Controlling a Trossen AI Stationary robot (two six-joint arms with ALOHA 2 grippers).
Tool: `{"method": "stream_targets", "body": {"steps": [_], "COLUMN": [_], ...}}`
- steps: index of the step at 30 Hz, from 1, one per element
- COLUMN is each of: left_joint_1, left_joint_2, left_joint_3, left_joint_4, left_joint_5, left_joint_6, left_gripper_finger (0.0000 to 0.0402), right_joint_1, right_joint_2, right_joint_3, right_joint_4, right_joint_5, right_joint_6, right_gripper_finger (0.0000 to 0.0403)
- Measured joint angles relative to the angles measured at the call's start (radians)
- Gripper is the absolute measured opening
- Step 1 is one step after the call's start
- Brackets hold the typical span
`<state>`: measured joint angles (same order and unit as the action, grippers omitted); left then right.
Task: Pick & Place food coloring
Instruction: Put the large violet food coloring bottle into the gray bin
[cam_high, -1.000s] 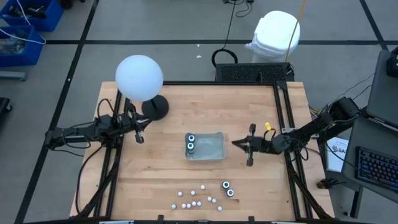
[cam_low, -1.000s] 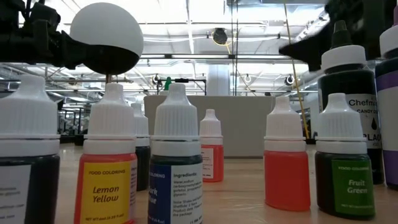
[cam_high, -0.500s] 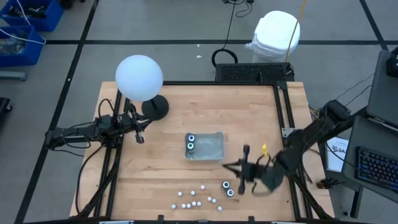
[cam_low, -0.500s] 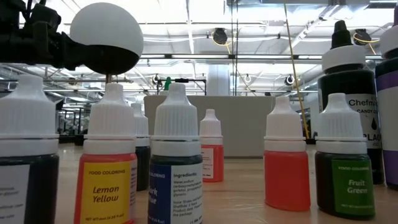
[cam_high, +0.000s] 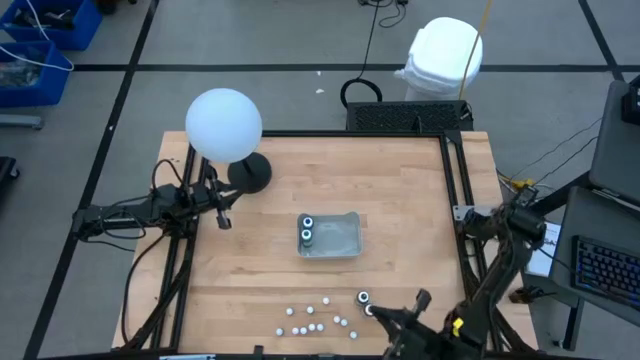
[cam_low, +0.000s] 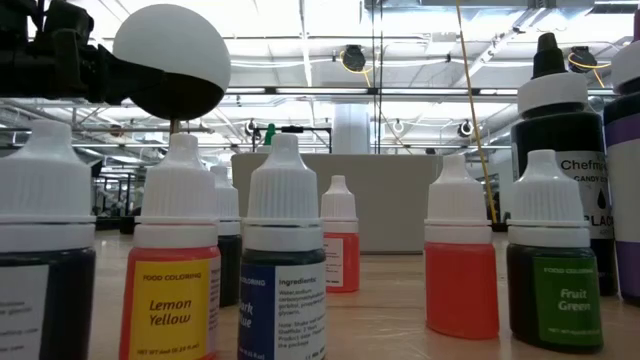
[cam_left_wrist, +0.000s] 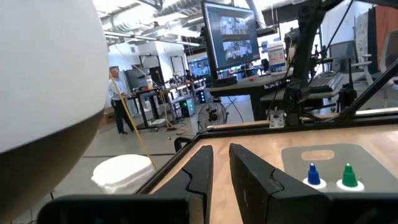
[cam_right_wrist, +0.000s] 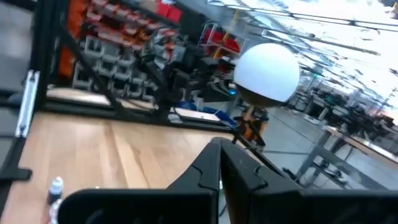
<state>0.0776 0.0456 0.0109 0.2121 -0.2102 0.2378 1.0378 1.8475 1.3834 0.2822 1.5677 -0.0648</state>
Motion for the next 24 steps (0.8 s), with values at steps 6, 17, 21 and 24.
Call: {"method": "stream_targets", "body": {"steps": [6, 17, 21, 24], "left_joint_1": [0.000, 0.000, 0.000, 0.000], "left_joint_2": [0.000, 0.000, 0.000, 0.000], "left_joint_3": [0.000, 0.000, 0.000, 0.000], "left_joint_4": [0.000, -0.002, 0.001, 0.001], "left_joint_5": [0.001, 0.001, 0.001, 0.001], "left_joint_6": [-0.007, -0.004, -0.004, 0.003], "left_gripper_finger": [0.0063, 0.0063, 0.0063, 0.0063], "right_joint_1": [0.024, 0.008, 0.001, -0.004], "right_joint_2": [0.065, 0.109, 0.109, 0.110], "right_joint_3": [-0.001, -0.027, -0.084, -0.134], "right_joint_4": [0.141, 0.147, 0.148, 0.147], "right_joint_5": [0.003, -0.037, -0.083, -0.119], "right_joint_6": [-0.012, 0.074, 0.143, 0.206], "right_gripper_finger": [0.0065, 0.0204, 0.0232, 0.0242]}}
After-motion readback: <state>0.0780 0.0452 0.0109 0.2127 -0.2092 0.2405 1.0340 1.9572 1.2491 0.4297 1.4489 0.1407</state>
